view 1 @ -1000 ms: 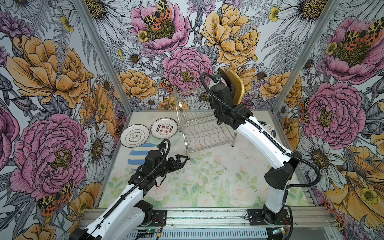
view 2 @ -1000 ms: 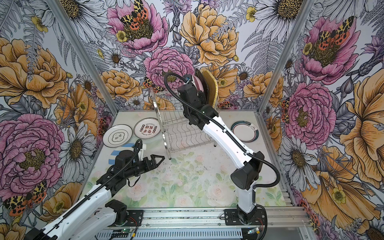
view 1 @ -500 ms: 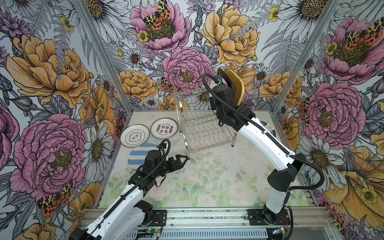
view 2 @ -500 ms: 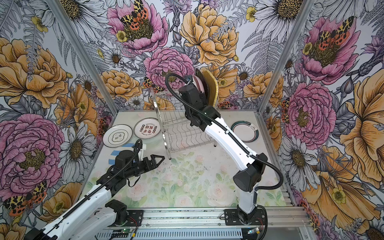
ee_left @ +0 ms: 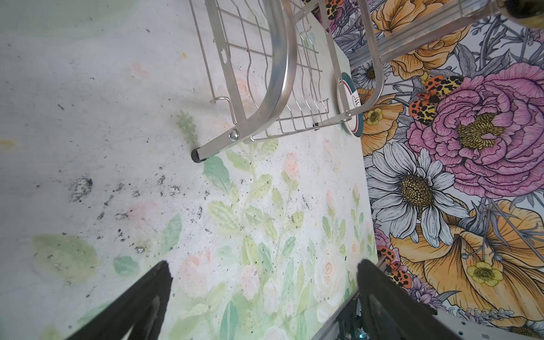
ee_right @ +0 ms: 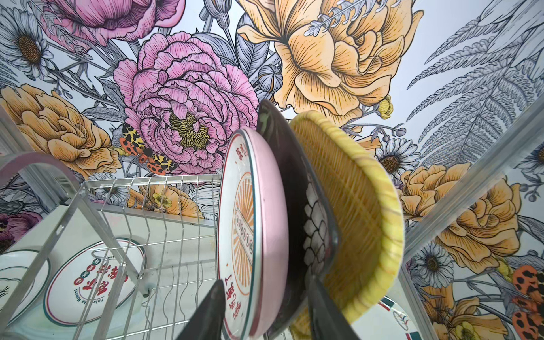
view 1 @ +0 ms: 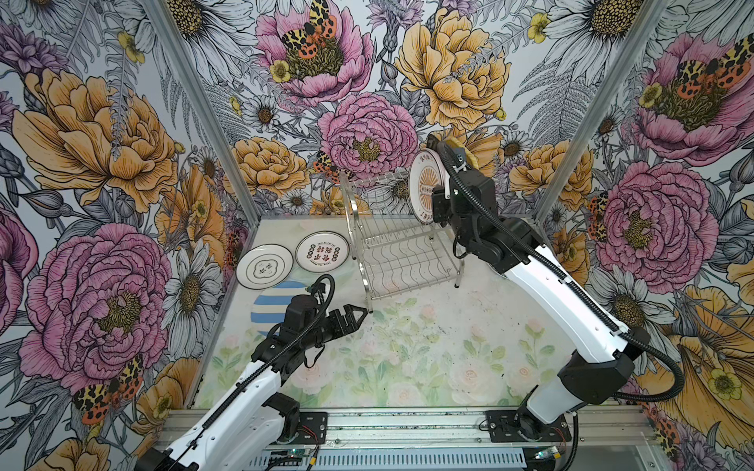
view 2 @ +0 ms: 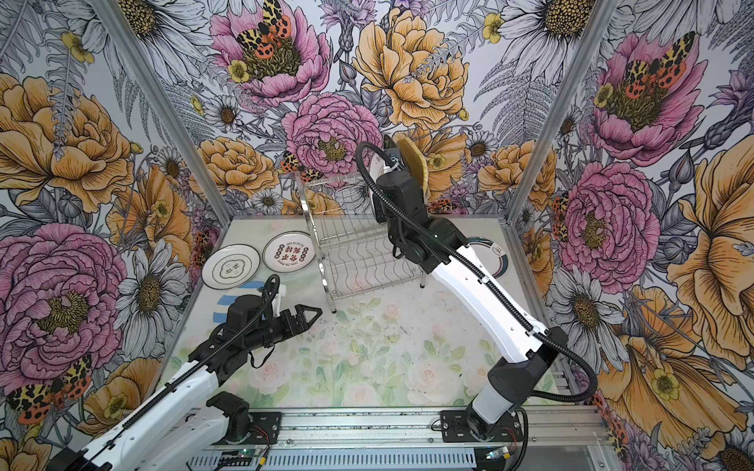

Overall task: Load plates into a dish rack
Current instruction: Place the plate on the dish rack, then move the plate to the bottom-center of the table.

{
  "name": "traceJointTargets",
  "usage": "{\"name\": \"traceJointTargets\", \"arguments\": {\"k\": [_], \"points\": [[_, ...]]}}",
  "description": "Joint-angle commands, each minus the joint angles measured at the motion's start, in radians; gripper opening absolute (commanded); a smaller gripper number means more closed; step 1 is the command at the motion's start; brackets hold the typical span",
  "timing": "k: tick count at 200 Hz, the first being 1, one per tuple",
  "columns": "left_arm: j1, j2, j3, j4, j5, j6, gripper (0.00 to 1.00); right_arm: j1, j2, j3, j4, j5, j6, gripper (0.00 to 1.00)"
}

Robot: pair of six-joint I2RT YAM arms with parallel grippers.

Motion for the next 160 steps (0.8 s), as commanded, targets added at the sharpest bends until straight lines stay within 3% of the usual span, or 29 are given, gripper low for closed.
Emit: {"name": "traceJointTargets", "arguments": {"k": [1,84,160], "points": [[0.020,-0.024,0.042,-0.043,-0.057,0.029,0.99,0.006,-0.058,-0.046,-0.007,-0.057,0.054,0.49],[0.220,0.015,0.155,-0.267,-0.213,0.115,0.98,-0.014,-0.290,-0.417,-0.020,-0.228,0.237,0.53],[0.330,0.205,0.230,-0.262,-0.464,0.172,0.92,-0.077,-0.464,-0.762,-0.011,-0.363,0.344,0.59]]}}
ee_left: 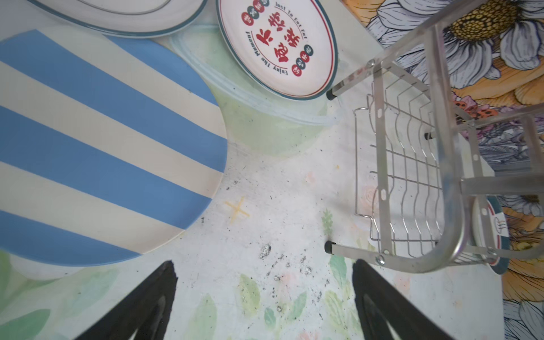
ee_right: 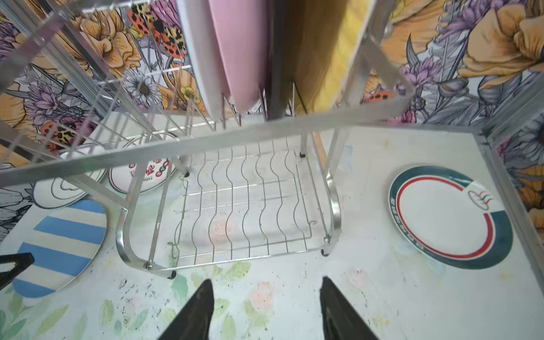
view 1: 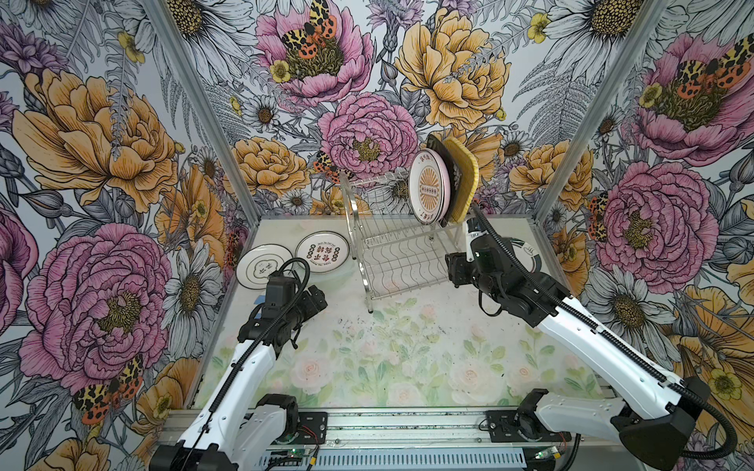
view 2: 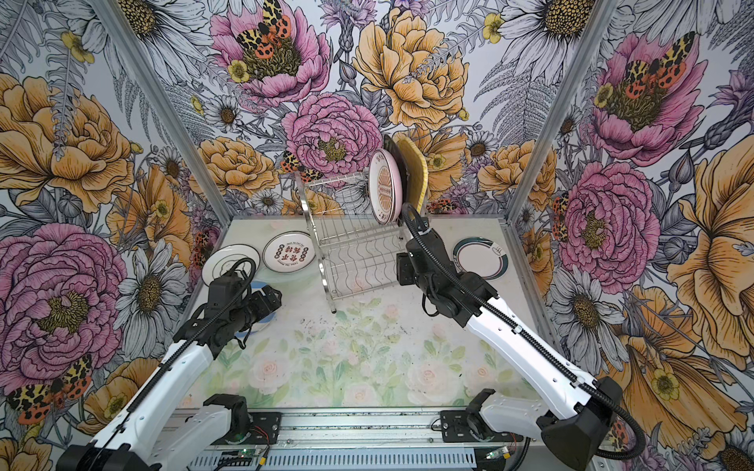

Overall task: Load plates into a dish rack
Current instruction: Move the plate to the bottom-center of the table.

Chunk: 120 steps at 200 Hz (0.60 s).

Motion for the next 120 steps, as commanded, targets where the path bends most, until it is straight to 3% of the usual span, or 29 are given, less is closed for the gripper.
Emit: {"name": "traceJointTargets", "arguments": {"k": [1,42,120], "points": [[0.041,0.055,0.032,0.001,-0.118,0.046,0.92,-0.023,-0.056,-0.057,0.007,-0.061,0.051,0.59],[0.169,0.139,0.085,0.031,-0.097,0.100,0.89,-0.083,-0.113,-0.153,0.028,-0.122,0.058,0.61],[0.409,0.338,0.228,0.044,0.083,0.213,0.93,-0.179,-0.146,-0.255,0.105,-0.249,0.056,0.61]]}}
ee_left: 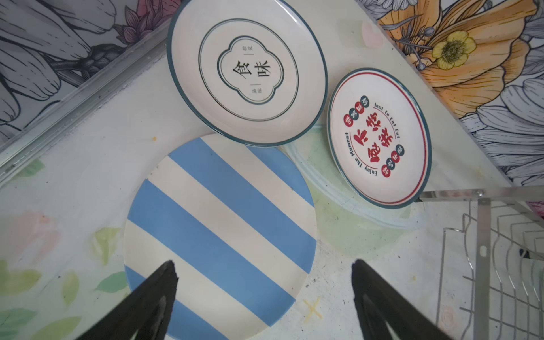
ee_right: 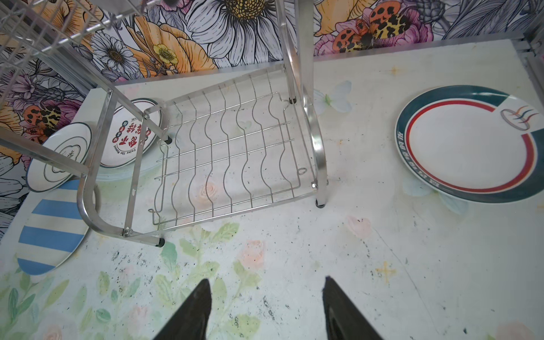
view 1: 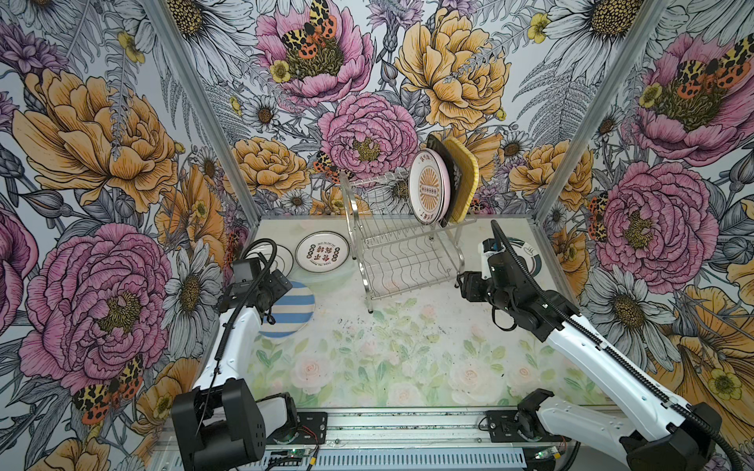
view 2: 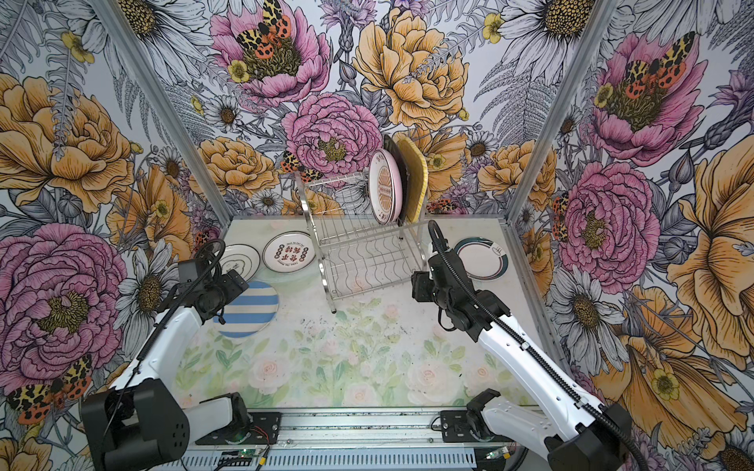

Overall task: Load plates into a dish rack
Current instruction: Move the plate to the bottom-center of the table.

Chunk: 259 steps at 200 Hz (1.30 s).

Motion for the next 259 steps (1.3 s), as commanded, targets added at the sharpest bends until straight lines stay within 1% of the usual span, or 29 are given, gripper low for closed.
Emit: {"name": "traceJointTargets", "arguments": {"k": [1,19,34,44,64,71,99,135,176,198,204,259], "points": [[0.042,0.070,0.044,0.016,0.071,0.071,0.93,-0.025,-0.025,-0.025,0.059,-0.060,0.009,0.61],[0.057,0.135,0.077,0.021,0.078,0.122,0.93,-0.041,-0.032,-0.045,0.069,-0.085,0.008,0.62],[0.081,0.194,0.098,0.039,0.111,0.155,0.94,-0.054,-0.044,-0.061,0.075,-0.096,0.008,0.62],[0.102,0.231,0.105,0.057,0.123,0.164,0.94,-0.062,-0.051,-0.070,0.079,-0.102,0.007,0.63],[0.145,0.301,0.125,0.085,0.154,0.173,0.94,-0.079,-0.063,-0.083,0.081,-0.120,0.007,0.64],[0.155,0.322,0.134,0.094,0.156,0.178,0.94,-0.086,-0.064,-0.088,0.083,-0.124,0.007,0.65],[0.167,0.419,0.186,0.102,0.169,0.215,0.95,-0.101,-0.063,-0.102,0.097,-0.149,0.008,0.68],[0.175,0.516,0.232,0.119,0.175,0.248,0.96,-0.116,-0.063,-0.106,0.103,-0.166,0.006,0.68],[0.179,0.581,0.270,0.120,0.179,0.272,0.97,-0.145,-0.077,-0.115,0.103,-0.187,0.002,0.70],[0.172,0.590,0.286,0.119,0.189,0.282,0.97,-0.163,-0.074,-0.119,0.102,-0.202,-0.006,0.70],[0.168,0.627,0.286,0.119,0.192,0.284,0.97,-0.168,-0.073,-0.119,0.103,-0.208,-0.008,0.70],[0.124,0.646,0.293,0.100,0.236,0.313,0.97,-0.201,-0.067,-0.122,0.109,-0.235,-0.015,0.70]]}}
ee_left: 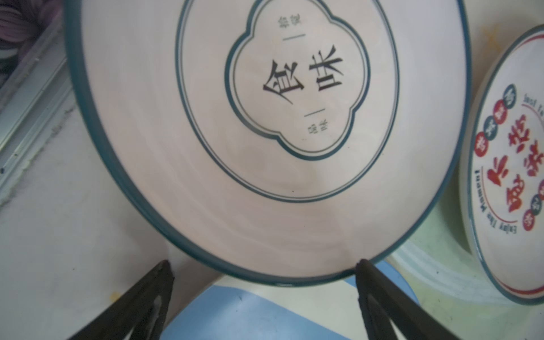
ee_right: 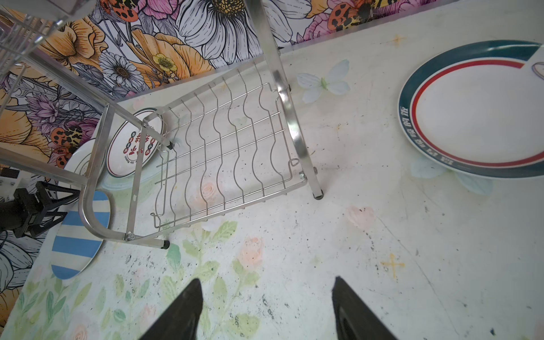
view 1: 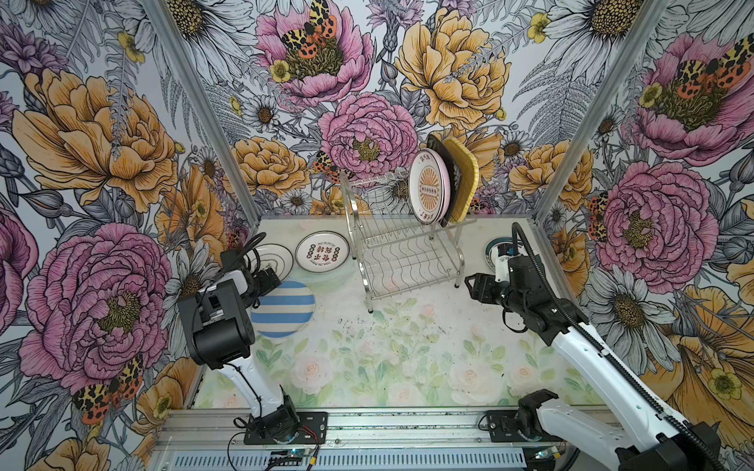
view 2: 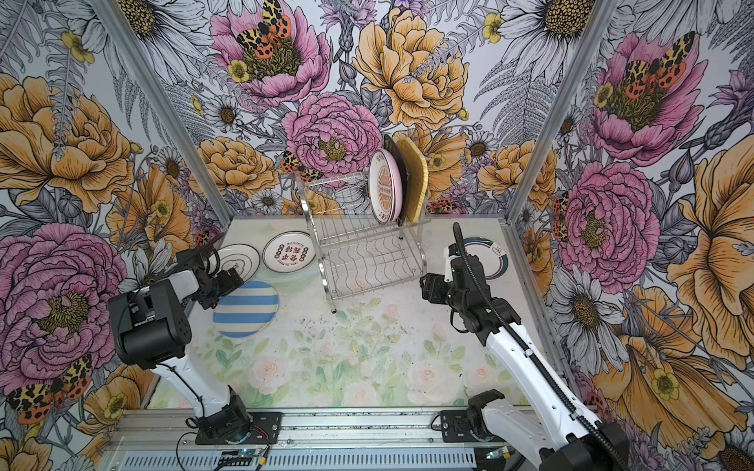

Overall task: Load plates into a dish rack
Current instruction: Move the plate to the bottom-center of the table.

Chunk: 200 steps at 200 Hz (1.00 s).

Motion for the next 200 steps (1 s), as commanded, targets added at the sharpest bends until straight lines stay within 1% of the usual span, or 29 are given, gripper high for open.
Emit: {"name": "traceJointTargets", "arguments": {"k": [1,65,137,200], "points": [[-0.027,0.024,0.020,-0.012,0.052,0.036,0.97,-0.013,-0.010,-0.008,0.032,-0.026,-0.014,0.70],[-0.086,0.020,0.011,-0.086,0.081,0.058,0.97,-0.033,-0.034,-0.018,0.031,-0.049,-0.009,0.70],[-0.189,0.010,-0.007,-0.181,0.114,0.087,0.97,-0.035,-0.042,-0.016,0.030,-0.066,0.005,0.71],[-0.297,-0.013,-0.038,-0.272,0.143,0.116,0.97,-0.036,-0.050,-0.014,0.030,-0.080,0.017,0.71]]}}
